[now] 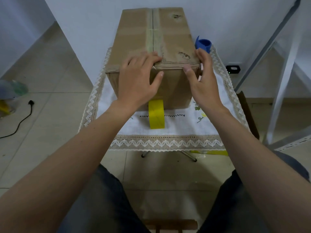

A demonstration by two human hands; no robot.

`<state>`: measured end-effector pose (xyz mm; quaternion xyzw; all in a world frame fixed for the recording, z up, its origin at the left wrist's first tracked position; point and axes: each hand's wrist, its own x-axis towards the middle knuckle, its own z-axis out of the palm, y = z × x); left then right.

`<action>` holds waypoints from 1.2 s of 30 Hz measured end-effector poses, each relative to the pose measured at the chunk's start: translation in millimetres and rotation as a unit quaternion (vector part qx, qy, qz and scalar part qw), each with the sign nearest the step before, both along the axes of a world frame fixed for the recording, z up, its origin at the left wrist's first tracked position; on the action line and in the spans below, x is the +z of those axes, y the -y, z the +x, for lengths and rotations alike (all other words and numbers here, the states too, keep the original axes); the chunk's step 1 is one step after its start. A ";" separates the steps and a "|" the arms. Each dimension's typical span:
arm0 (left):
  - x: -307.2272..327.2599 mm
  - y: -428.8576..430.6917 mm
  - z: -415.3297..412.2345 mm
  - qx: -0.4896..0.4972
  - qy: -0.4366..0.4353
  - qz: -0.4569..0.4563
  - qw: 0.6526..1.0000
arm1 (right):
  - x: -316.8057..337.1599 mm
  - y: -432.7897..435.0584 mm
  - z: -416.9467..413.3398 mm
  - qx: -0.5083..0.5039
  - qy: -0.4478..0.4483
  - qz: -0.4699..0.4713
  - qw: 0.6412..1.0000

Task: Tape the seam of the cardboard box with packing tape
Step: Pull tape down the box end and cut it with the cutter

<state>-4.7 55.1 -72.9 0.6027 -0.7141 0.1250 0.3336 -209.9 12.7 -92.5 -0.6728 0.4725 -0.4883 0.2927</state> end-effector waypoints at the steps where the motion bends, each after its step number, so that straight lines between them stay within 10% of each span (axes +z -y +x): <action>1: -1.8 -0.8 -2.3 0.008 -0.002 -0.002 1.000 | -3.1 -0.8 -5.7 -0.004 0.002 -0.010 1.000; 7: -9.2 -5.1 -16.9 0.054 -0.022 -0.011 0.998 | -36.2 13.4 -36.0 -0.073 -0.140 0.020 0.987; 16: -5.6 -14.1 -23.0 0.050 -0.026 0.035 0.998 | -66.9 40.7 -50.0 -0.070 -0.461 0.219 0.857; 25: -8.5 -24.5 -29.8 0.045 -0.014 0.047 0.998 | -66.2 9.0 -46.6 -0.056 -0.185 0.208 0.959; 36: -24.2 -60.0 -33.0 0.048 -0.093 -0.004 0.995 | -44.8 -38.2 -44.1 0.083 -0.058 0.325 0.940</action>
